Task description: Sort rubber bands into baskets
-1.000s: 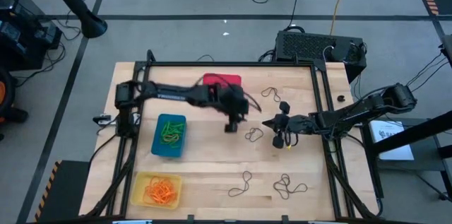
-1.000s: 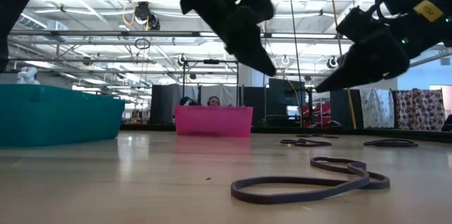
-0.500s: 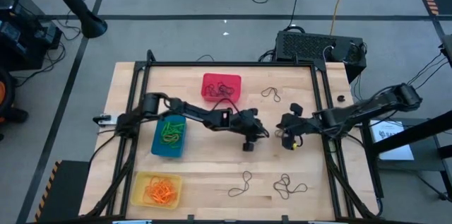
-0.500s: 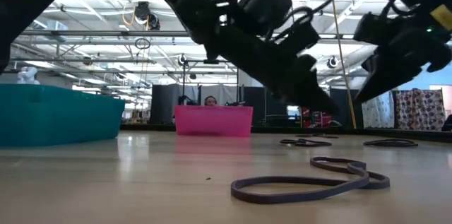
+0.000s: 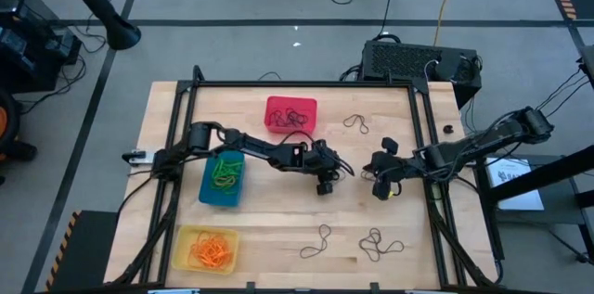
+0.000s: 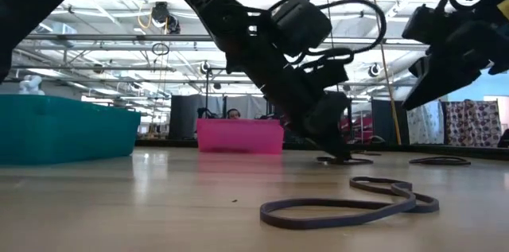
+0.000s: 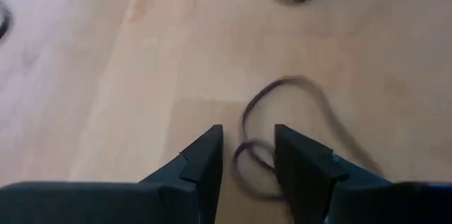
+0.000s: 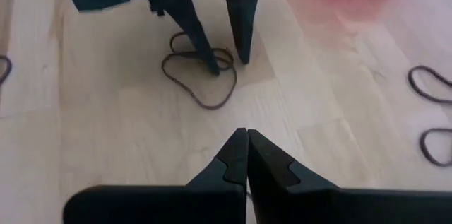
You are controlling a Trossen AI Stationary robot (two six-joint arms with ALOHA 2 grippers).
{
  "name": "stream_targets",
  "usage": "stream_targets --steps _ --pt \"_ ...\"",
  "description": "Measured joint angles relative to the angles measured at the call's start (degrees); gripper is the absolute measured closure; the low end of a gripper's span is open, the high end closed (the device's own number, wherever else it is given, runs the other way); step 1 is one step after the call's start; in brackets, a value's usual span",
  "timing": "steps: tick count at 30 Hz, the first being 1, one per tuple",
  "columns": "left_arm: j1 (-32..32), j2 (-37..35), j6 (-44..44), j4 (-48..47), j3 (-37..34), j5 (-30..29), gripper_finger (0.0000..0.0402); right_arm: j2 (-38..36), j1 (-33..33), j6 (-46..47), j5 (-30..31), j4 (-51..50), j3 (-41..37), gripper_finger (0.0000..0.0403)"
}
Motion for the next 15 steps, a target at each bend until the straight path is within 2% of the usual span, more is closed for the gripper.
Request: stream_targets --steps 10,12,15 --pt "-0.8 -0.1 -1.2 -3.8 0.2 -1.9 0.0275 1.0 0.0 -1.4 0.4 1.9 0.0 0.0403" --pt "-1.0 -0.1 0.0 -3.9 0.2 -2.0 0.0294 1.0 0.0 -1.9 0.4 2.1 0.0 0.0403" --pt "-1.2 -0.1 1.3 -4.0 0.2 -2.4 0.0345 1.1 0.0 -2.1 0.4 2.6 0.0 0.0403"
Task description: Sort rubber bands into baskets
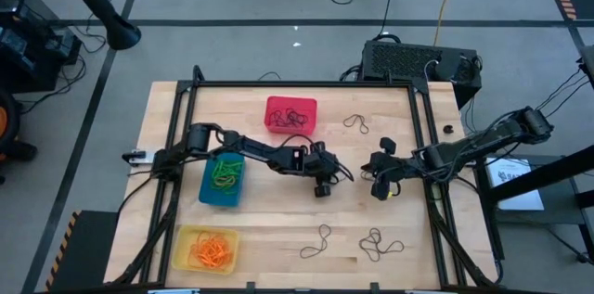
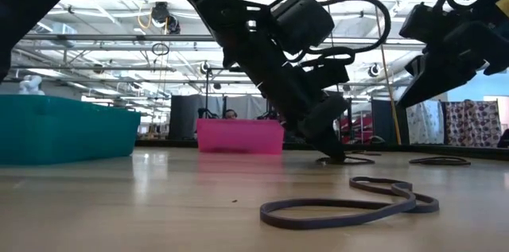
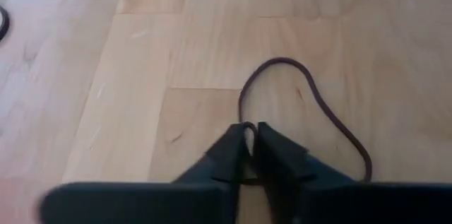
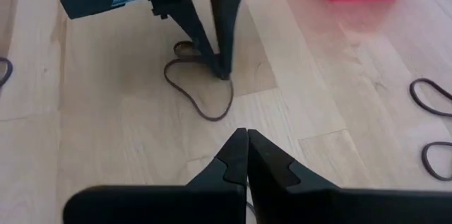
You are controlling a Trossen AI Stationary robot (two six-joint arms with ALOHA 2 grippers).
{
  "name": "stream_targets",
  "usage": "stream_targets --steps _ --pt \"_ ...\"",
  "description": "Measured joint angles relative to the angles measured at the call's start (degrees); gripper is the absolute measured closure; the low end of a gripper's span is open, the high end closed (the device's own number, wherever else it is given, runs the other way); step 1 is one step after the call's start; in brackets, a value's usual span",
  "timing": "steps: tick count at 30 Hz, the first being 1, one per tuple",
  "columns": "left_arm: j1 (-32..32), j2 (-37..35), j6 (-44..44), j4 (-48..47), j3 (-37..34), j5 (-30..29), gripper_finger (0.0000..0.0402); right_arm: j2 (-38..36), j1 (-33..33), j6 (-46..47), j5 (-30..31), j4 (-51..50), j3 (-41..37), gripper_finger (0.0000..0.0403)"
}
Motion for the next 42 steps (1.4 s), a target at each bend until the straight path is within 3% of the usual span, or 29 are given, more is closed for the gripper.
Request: stream_targets --steps 3,9,13,19,26,32,37,42 --pt "-0.1 -0.2 1.9 -0.2 0.0 -0.1 0.0391 0.0 0.0 0.0 0.0 0.0 0.0 0.0403" --pt "-0.3 -5.0 8.0 -4.2 -0.4 -3.1 0.0398 0.1 0.0 -0.9 0.1 0.9 0.0 0.0403" --pt "0.8 -10.8 12.2 -8.2 -0.2 -9.7 0.0398 1.0 0.0 -3.7 0.2 5.0 0.0 0.0403" --pt "5.0 -17.5 14.8 -15.4 -0.3 -19.2 0.0399 3.5 0.0 -7.5 0.1 9.8 0.0 0.0403" --pt "12.1 -21.7 13.9 -23.3 -0.2 -21.9 0.0399 6.7 0.0 -8.3 -0.2 11.2 0.0 0.0403" --pt "18.6 -22.2 12.7 -25.9 -1.2 -20.2 0.04 8.4 -0.1 -10.3 -0.2 14.3 0.0 0.0403" --pt "22.9 -21.8 13.9 -26.7 -3.5 -9.9 0.04 8.4 -0.1 -10.5 -0.2 13.7 0.0 0.0403" --pt "25.2 -21.9 17.0 -26.4 -6.3 -7.3 0.04 8.4 -0.1 -10.4 -0.2 13.8 0.0 0.0403"
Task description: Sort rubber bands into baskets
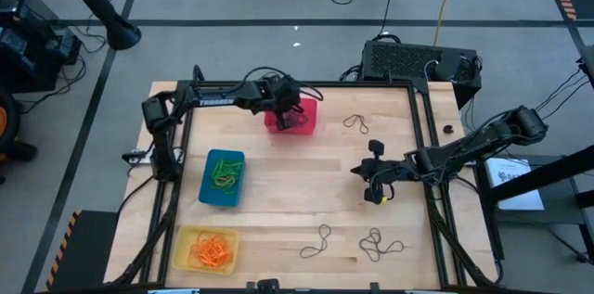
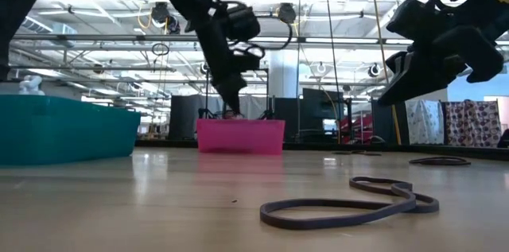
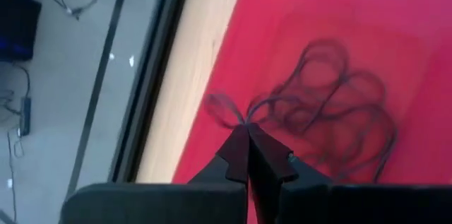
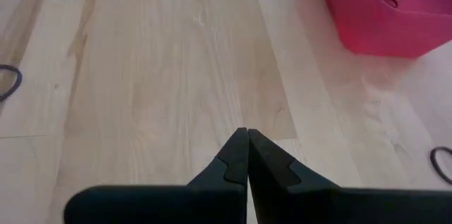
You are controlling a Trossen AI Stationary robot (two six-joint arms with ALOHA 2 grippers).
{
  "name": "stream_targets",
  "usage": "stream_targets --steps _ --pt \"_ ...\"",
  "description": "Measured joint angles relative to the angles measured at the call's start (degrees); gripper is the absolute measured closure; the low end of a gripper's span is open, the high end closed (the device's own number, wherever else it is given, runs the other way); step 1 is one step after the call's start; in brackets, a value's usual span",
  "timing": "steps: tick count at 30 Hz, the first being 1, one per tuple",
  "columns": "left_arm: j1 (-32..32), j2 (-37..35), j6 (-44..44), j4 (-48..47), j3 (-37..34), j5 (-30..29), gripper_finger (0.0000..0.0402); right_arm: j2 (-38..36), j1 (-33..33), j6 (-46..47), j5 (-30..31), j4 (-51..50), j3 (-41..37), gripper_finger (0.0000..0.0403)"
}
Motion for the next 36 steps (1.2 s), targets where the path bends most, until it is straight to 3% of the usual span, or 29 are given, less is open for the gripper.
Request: stream_targets --steps 5,15,22,33,36 --pt "0.9 0.0 0.1 0.3 -1.6 1.7 0.0392 0.0 0.0 0.1 0.0 0.2 0.0 0.0403" --pt "0.6 0.0 0.0 2.1 -2.0 1.7 0.0312 0.0 0.0 0.0 0.0 0.7 0.0 0.0403" --pt "-0.6 0.0 -3.1 2.0 -2.0 2.1 0.0302 0.0 0.0 -0.3 0.0 0.5 0.0 0.0403" --pt "-7.9 0.0 -7.6 3.8 -2.0 14.5 0.0302 -0.6 0.0 4.5 -0.4 -8.2 0.0 0.0403" --pt "-11.8 0.0 -7.6 10.6 -2.4 15.6 0.0301 -1.6 0.0 6.5 -2.1 -11.5 0.0 0.0403"
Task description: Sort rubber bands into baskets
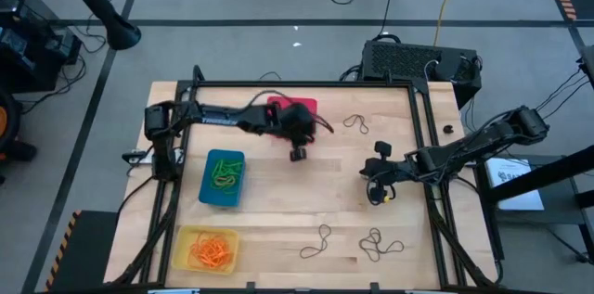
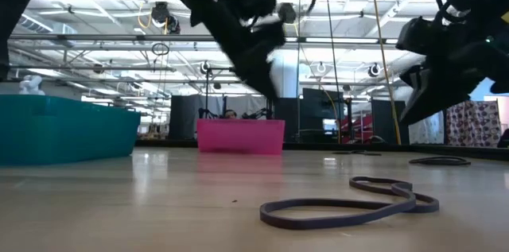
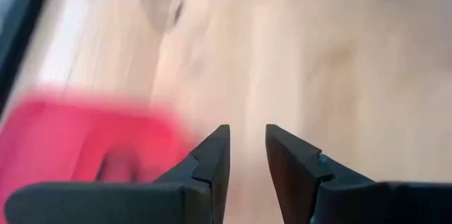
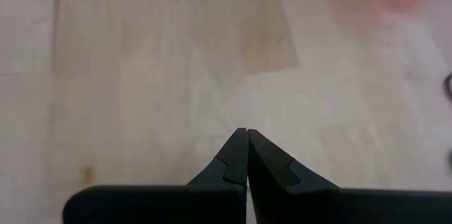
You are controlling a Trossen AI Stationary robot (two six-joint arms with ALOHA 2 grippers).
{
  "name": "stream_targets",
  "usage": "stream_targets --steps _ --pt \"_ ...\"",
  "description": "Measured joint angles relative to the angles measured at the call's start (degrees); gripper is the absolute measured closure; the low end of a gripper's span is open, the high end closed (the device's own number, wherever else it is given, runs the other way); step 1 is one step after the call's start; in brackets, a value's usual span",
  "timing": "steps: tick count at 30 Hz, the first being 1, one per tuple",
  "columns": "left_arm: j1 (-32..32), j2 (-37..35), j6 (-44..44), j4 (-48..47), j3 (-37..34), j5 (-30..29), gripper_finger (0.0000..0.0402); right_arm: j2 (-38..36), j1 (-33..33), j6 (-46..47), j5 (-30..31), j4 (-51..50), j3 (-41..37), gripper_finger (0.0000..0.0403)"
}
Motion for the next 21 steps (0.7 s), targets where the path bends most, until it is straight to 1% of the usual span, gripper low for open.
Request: stream_targets --steps 3,5,8,11,13,15,18,21 --pt "-4.0 1.2 1.5 12.7 -1.9 0.0 0.0301 -1.5 0.1 2.4 -1.1 -2.1 0.0 0.0403" --pt "-6.2 3.5 3.0 20.5 -2.5 0.1 0.0301 -2.7 0.1 4.1 -1.1 -3.4 0.0 0.0403" --pt "-8.8 8.5 3.2 32.8 -2.4 0.2 0.0301 -4.4 0.1 7.0 -1.1 -6.5 0.1 0.0403" --pt "-10.3 14.5 3.0 41.9 -1.0 0.2 0.0301 -5.5 0.1 9.7 -1.1 -9.0 0.1 0.0403" --pt "-11.3 18.4 3.0 44.8 1.0 0.2 0.0301 -5.8 0.1 11.2 -1.1 -9.5 0.1 0.0403" --pt "-12.2 21.9 2.9 46.5 4.2 2.0 0.0301 -5.8 0.1 11.8 -1.1 -9.8 0.1 0.0403" --pt "-13.6 27.3 2.4 46.2 10.8 4.3 0.0301 -5.8 0.1 11.9 -1.1 -9.6 0.1 0.0403" --pt "-15.0 32.1 2.4 42.1 16.8 7.9 0.0301 -5.8 0.1 11.9 -1.0 -9.3 0.1 0.0403"
